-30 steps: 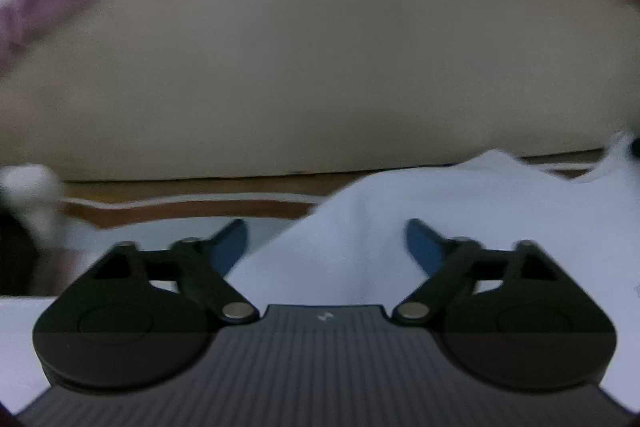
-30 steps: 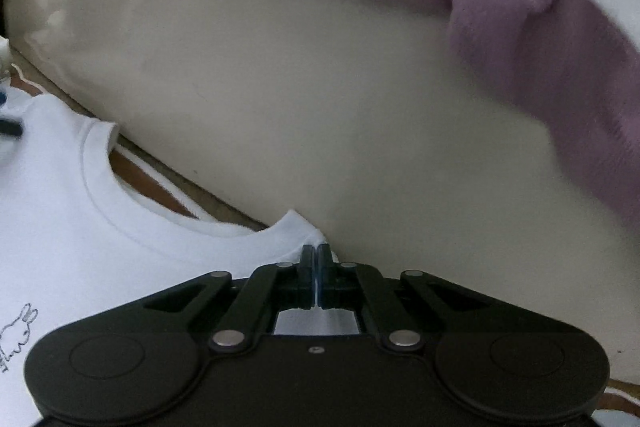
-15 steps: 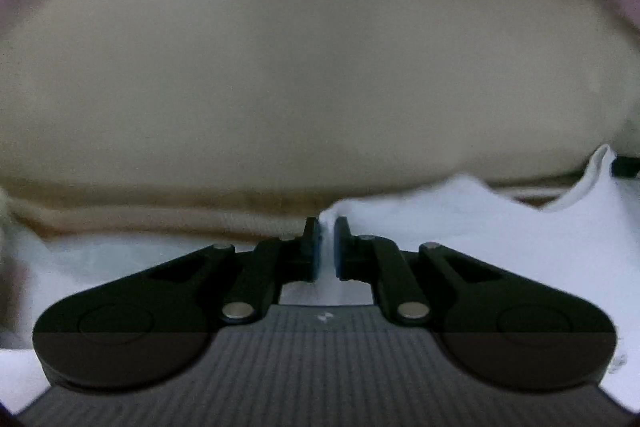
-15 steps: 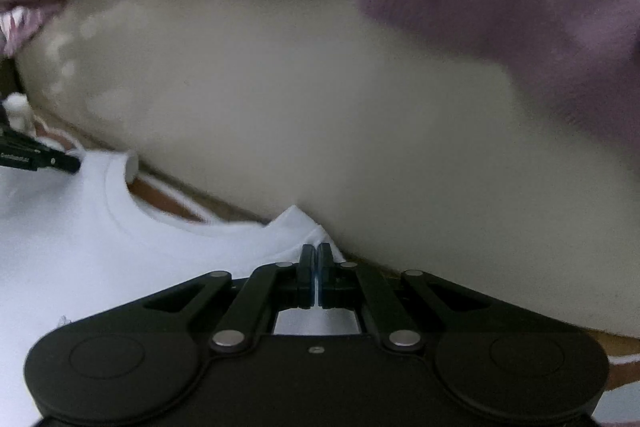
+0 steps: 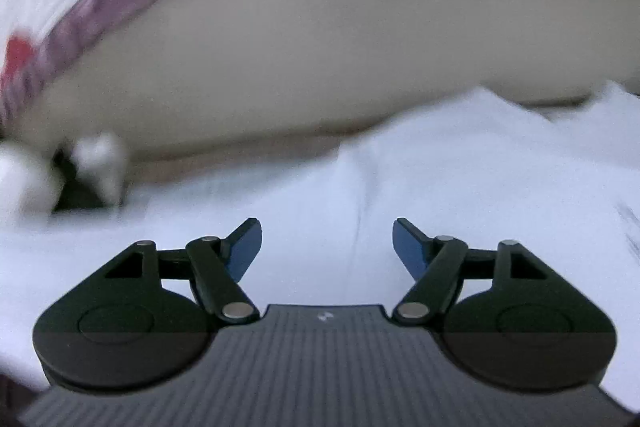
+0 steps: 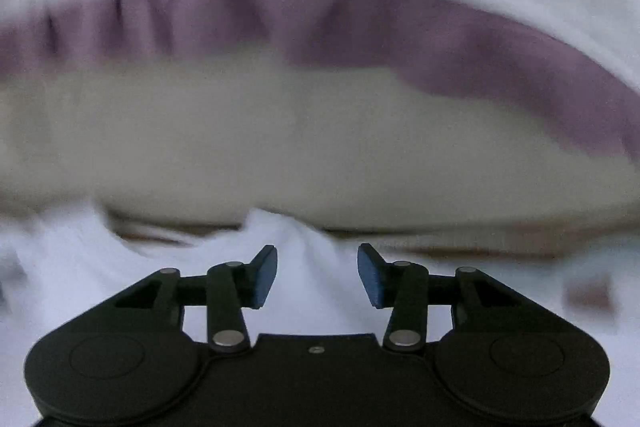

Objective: Fold clothes

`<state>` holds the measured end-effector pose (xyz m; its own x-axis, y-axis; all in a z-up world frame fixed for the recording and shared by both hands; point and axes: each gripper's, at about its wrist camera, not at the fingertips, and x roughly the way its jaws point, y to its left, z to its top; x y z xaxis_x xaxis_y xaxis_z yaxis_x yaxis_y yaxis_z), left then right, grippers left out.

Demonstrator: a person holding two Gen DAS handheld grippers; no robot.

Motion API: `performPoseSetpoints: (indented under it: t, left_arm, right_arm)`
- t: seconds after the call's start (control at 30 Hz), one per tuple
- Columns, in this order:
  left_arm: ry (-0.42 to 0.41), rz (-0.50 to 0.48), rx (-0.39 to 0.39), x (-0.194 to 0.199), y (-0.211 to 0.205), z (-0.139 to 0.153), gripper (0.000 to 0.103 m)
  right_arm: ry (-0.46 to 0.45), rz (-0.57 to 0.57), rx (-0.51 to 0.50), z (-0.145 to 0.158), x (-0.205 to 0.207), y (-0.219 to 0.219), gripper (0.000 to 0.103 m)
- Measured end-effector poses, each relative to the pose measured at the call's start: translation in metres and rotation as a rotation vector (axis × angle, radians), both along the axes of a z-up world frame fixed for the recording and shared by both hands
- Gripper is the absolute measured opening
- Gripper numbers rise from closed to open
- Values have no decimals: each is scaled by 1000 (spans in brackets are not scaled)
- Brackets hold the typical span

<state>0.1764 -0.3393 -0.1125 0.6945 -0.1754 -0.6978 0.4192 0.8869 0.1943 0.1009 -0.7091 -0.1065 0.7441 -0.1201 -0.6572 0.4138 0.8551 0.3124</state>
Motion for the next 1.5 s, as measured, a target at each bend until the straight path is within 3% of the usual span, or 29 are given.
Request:
performPoseSetpoints:
  t: [0.13,0.3,0.43,0.57,0.63,0.77,0.83,0.97,1.07,1.13,1.3,1.37,1.4,1.5]
  left_arm:
    - [66,113,-116,-35,78,19,72]
    - [43,242,-353,-47,140,47,72]
    - [28,358,-560,-55,195,60,70]
    - [-131,424,-613,-56,240,84,71]
    - [-153,472,-637,-50,264,91,71]
    - [-55,512,-775,-33,314,81,69]
    - [-19,504,-851,-32,332,77,67]
    - [-6,525,-952,-26,361,67,63]
    - [4,586,-1052,-26,380,52,53]
    - [15,600,-1100,-26,388,42,53]
    - [10,592,-1023,-20,377,43,53]
    - [-12,593,-994,-21,371,45,53]
    - [-24,594,-979,-22,368,46,53]
    - [-76,576,-982,-35,358,59,53]
  right_arm:
    - [-173,174,191,15,-48,53,51]
    - [-243,505,136,62,-58,147,51]
    - [-300,672,54,83,-48,235,51]
    - [-317,753,-8,91,-32,290,51]
    - [-321,792,-28,93,-13,316,51]
    - [-328,909,-204,98,9,387,47]
    - [-317,986,-339,100,24,430,23]
    - [-290,1095,-510,102,49,498,22]
    - [-278,1144,-617,99,66,543,25]
    - [-263,1157,-668,90,79,564,39]
    - [-231,1107,-648,67,100,578,39]
    - [-248,1019,-589,70,101,568,33]
    - [-263,966,-558,72,100,561,8]
    - [-323,866,-381,89,89,528,5]
